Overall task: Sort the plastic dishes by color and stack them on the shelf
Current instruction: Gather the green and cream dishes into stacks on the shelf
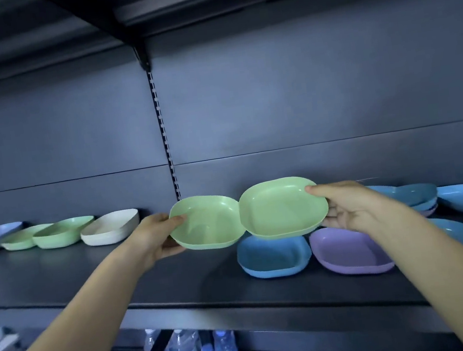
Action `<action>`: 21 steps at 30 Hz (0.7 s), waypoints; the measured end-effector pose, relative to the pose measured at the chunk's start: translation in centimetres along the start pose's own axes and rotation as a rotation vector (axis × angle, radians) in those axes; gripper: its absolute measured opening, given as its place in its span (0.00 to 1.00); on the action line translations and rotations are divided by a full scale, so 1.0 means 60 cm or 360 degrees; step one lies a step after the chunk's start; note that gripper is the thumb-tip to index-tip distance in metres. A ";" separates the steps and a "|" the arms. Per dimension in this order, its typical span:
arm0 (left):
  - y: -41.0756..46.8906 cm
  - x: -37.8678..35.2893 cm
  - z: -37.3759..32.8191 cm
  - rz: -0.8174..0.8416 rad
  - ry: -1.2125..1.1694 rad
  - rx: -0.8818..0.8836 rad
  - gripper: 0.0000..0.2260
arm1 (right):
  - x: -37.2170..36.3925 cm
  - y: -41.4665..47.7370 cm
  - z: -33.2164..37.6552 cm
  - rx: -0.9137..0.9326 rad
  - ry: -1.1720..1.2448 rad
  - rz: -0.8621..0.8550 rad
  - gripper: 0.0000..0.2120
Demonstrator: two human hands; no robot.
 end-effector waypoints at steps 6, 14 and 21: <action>0.060 0.059 0.006 -0.0026 -0.0015 -0.0016 0.05 | -0.059 0.046 0.010 -0.0008 -0.0011 -0.0054 0.03; 0.214 0.081 -0.006 0.0115 0.0079 -0.0043 0.10 | -0.114 0.156 0.015 0.0009 -0.0122 -0.0280 0.04; 0.331 0.052 0.010 0.0254 0.0150 -0.0035 0.05 | -0.130 0.212 0.007 -0.0016 -0.0129 -0.0508 0.07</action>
Point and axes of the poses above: each hand's wrist, its own y-axis towards the middle knuckle, its own x-axis out of the back of the hand, z = x × y, the point moved 10 cm from there along y, towards the middle knuckle, and after that the axes turned 6 degrees about -y, right-handed, at the moved point
